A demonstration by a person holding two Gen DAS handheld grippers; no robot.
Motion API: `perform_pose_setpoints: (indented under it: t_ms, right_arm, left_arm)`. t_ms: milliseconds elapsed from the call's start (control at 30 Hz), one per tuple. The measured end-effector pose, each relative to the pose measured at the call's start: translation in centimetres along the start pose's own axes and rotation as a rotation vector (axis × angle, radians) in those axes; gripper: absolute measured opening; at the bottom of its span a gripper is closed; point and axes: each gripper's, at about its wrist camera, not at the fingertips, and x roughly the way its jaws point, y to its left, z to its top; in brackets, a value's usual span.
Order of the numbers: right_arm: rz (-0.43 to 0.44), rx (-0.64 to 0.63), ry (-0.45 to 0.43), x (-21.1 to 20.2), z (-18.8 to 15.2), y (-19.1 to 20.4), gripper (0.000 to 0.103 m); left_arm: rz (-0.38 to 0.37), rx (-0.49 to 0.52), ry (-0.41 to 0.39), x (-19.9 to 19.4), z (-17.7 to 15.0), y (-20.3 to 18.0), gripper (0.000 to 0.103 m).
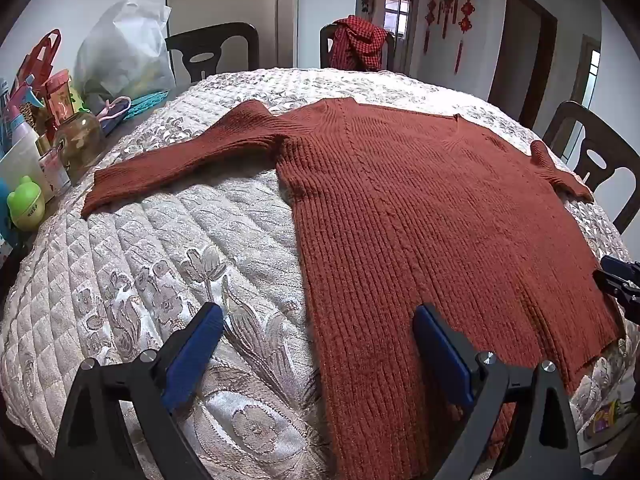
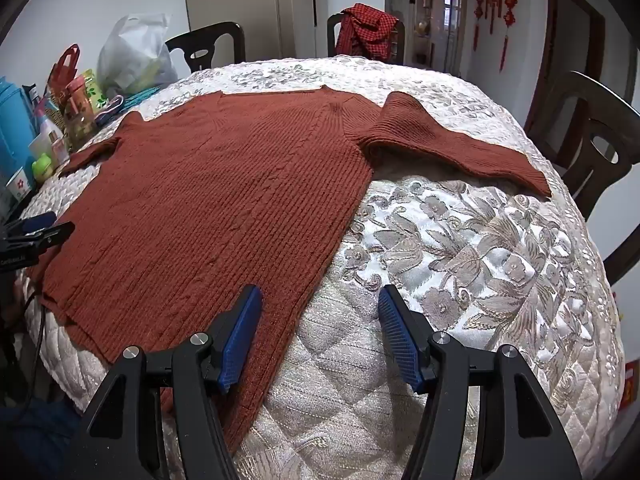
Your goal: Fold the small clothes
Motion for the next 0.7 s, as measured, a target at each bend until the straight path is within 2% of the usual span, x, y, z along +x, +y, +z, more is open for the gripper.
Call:
perform_pose_setpoints:
  t_ms: [700]
  right_arm:
    - [0.004, -0.002, 0.021, 0.15, 0.22, 0.06, 0.062]
  left_arm:
    - [-0.007, 0.002, -0.002, 0.28, 0.23, -0.11, 0.099]
